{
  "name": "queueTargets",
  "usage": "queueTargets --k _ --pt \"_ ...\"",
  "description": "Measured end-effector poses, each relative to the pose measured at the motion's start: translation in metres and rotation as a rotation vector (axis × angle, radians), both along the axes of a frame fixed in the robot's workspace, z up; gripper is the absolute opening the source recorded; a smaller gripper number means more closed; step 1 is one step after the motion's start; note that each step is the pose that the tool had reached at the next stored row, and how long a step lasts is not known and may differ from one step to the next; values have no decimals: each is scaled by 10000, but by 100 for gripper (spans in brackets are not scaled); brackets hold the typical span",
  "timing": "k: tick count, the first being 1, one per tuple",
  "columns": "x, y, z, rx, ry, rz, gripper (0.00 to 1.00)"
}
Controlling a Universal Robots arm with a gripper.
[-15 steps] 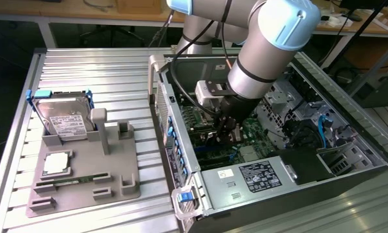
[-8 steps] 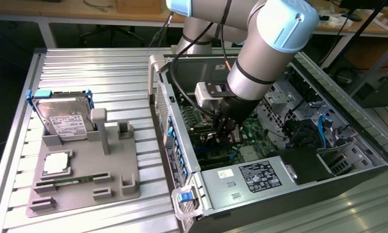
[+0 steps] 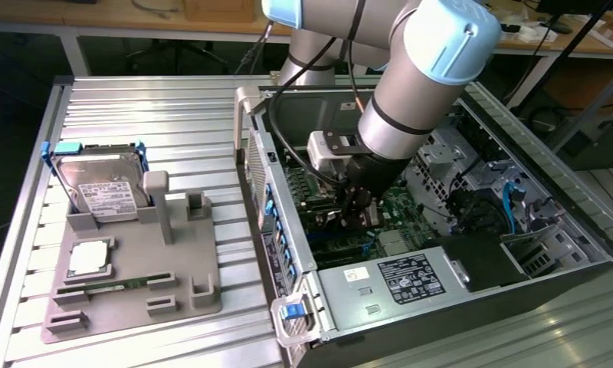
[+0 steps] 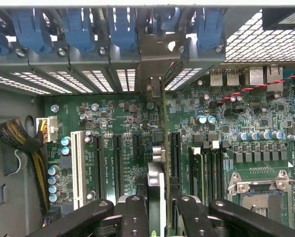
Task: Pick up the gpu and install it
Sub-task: 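Insert the gpu into the slot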
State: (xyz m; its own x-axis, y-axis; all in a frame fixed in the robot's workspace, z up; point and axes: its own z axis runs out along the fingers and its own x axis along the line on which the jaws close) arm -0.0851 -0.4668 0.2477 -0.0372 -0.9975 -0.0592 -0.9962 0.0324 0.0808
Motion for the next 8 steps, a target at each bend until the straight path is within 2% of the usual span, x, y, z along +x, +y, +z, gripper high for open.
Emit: queueTargets --k 8 --pt "0 1 -1 3 -1 0 27"
